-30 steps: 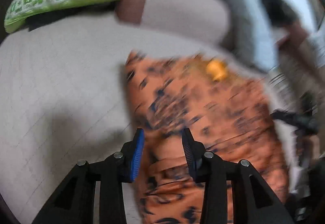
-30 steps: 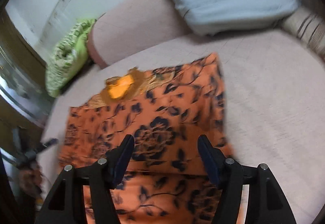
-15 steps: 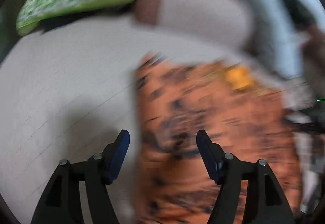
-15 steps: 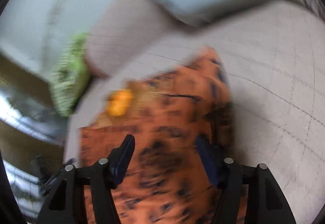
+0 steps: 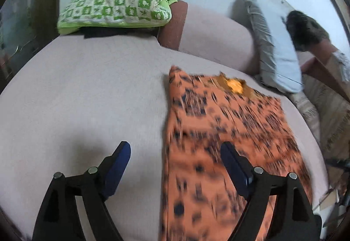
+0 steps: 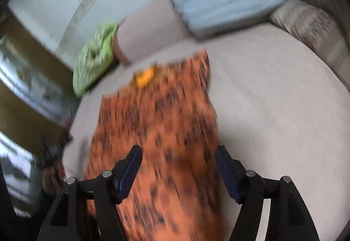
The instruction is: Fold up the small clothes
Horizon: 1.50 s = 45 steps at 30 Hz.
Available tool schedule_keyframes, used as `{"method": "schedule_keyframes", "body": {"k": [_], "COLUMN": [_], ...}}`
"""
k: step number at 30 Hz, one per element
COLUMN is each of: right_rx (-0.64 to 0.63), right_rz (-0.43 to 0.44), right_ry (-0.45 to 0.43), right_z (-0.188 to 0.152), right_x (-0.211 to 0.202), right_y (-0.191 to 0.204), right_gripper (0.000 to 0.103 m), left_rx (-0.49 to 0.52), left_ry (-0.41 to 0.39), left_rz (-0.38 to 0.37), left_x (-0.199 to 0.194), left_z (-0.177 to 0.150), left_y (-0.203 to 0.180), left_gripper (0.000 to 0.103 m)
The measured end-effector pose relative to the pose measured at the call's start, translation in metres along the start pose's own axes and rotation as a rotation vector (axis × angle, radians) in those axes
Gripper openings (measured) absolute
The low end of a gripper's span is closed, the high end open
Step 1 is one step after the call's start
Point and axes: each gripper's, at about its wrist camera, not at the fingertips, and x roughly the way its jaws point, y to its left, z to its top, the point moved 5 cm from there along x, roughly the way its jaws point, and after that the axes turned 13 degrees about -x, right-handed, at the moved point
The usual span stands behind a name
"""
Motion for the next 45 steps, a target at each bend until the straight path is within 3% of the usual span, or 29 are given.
{"method": "schedule_keyframes", "body": {"k": [3, 7, 9, 11, 15, 18, 21, 23, 24, 25, 27, 28, 29, 32, 35, 38, 40, 41, 42, 43, 44, 45], "right_rx": [0.058, 0.112, 0.144, 0.110, 0.082, 0.073, 0.082, 0.081, 0.076, 0.070, 0.063, 0.062, 0.062, 0.047, 0.086, 0.116, 0.137, 0.133, 0.126, 0.129, 0.138, 0.139], "right_rz": [0.006, 0.044, 0.070, 0.057, 0.042, 0.037, 0.022, 0.008, -0.004, -0.009, -0.030, -0.042, -0.048, -0.054, -0.021, -0.017, -0.008, -0.016, -0.011, 0.005, 0.034, 0.044], "right_ry": [0.095, 0.154, 0.144, 0.119, 0.097, 0.107, 0.104, 0.111, 0.115, 0.123, 0.146, 0.157, 0.170, 0.169, 0.114, 0.114, 0.164, 0.169, 0.163, 0.154, 0.140, 0.133], "right_z": [-0.074, -0.139, -0.155, -0.157, -0.156, -0.153, -0.154, -0.155, -0.155, -0.154, -0.153, -0.151, -0.151, -0.147, -0.140, -0.142, -0.150, -0.151, -0.152, -0.153, -0.152, -0.152], "right_x": [-0.010, 0.002, 0.007, 0.010, 0.018, 0.020, 0.019, 0.021, 0.022, 0.023, 0.026, 0.027, 0.028, 0.023, 0.008, 0.008, 0.020, 0.022, 0.022, 0.022, 0.022, 0.023], "right_y": [-0.010, -0.010, -0.012, -0.007, -0.002, 0.002, 0.001, 0.001, 0.002, 0.003, 0.006, 0.007, 0.007, 0.015, 0.015, 0.006, -0.002, -0.003, -0.002, -0.001, 0.001, 0.004], "right_gripper": [0.072, 0.072, 0.072, 0.072, 0.071, 0.060, 0.059, 0.060, 0.060, 0.061, 0.058, 0.037, 0.007, 0.008, 0.008, 0.014, 0.020, 0.030, 0.040, 0.067, 0.073, 0.072], "left_rx": [-0.023, -0.029, -0.036, -0.052, 0.019, 0.025, 0.007, 0.032, 0.060, 0.068, 0.029, 0.009, -0.004, -0.012, -0.023, -0.051, -0.050, -0.041, -0.034, -0.019, 0.002, 0.023], "left_ry": [0.052, 0.179, 0.199, 0.240, 0.224, 0.225, 0.231, 0.240, 0.245, 0.250, 0.269, 0.270, 0.268, 0.248, 0.227, 0.272, 0.269, 0.274, 0.277, 0.275, 0.267, 0.257], "left_rz": [0.013, 0.023, 0.058, 0.035, 0.076, 0.081, 0.062, 0.080, 0.108, 0.117, 0.094, 0.091, 0.086, 0.059, 0.041, 0.057, 0.049, 0.030, 0.021, 0.028, 0.048, 0.065], "left_x": [-0.024, -0.019, -0.017, -0.009, -0.008, -0.011, -0.014, -0.013, -0.013, -0.013, -0.014, -0.015, -0.017, -0.027, -0.033, -0.020, -0.017, -0.018, -0.019, -0.019, -0.019, -0.019], "left_z": [-0.047, -0.109, -0.126, -0.137, -0.144, -0.146, -0.148, -0.150, -0.151, -0.152, -0.150, -0.149, -0.148, -0.143, -0.139, -0.146, -0.150, -0.151, -0.152, -0.154, -0.156, -0.156], "left_y": [0.018, 0.026, 0.030, 0.031, 0.024, 0.023, 0.026, 0.025, 0.024, 0.023, 0.025, 0.027, 0.028, 0.026, 0.027, 0.036, 0.036, 0.032, 0.029, 0.026, 0.024, 0.023], "left_gripper": [0.085, 0.085, 0.085, 0.085, 0.082, 0.064, 0.064, 0.045, 0.023, 0.014, 0.008, 0.007, 0.007, 0.006, 0.007, 0.020, 0.037, 0.046, 0.067, 0.072, 0.069, 0.031]}}
